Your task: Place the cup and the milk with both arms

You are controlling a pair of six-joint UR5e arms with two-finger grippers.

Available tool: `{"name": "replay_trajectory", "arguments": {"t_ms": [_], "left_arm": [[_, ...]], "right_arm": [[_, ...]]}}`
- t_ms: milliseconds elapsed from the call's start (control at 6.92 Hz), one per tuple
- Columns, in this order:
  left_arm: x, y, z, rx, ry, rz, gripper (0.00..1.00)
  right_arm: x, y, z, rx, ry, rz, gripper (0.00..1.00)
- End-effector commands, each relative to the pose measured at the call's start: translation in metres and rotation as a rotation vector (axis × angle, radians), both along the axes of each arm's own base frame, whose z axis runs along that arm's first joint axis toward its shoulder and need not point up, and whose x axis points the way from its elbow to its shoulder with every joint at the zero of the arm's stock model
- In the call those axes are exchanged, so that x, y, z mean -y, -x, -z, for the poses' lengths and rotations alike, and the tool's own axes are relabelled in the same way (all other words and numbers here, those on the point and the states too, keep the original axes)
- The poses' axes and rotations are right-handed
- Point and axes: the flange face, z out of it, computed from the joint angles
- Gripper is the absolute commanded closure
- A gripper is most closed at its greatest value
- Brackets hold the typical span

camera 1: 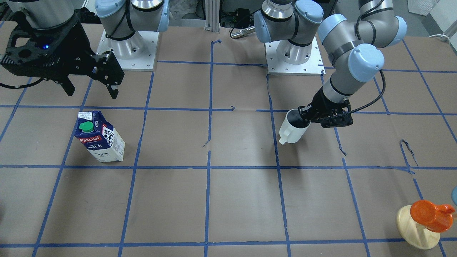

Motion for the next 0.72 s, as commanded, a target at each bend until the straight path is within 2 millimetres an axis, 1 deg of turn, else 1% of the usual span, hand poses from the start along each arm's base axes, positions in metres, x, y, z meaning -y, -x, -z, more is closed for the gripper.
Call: {"name": "replay_trajectory", "arguments": {"t_ms": [0, 145, 289, 434, 578], "left_arm": [[-0.02, 0.116, -0.014, 0.001, 0.019, -0.04, 1.0], [-0.029, 0.184, -0.034, -0.004, 0.072, -0.071, 1.0], [-0.035, 0.219, -0.035, -0.005, 0.06, -0.1, 1.0], [-0.044, 0.237, -0.021, 0.01, 0.02, -0.159, 1.0], [-0.049, 0.249, -0.007, 0.031, -0.004, -0.149, 1.0]], "right_arm": [[0.0, 0.0, 0.0, 0.0, 0.001, 0.0, 0.0], [0.0, 0.0, 0.0, 0.0, 0.001, 0.0, 0.0], [0.0, 0.0, 0.0, 0.0, 0.001, 0.0, 0.0], [0.0, 0.0, 0.0, 0.0, -0.001, 0.0, 0.0], [0.003, 0.003, 0.004, -0.003, -0.008, 0.002, 0.0]]}}
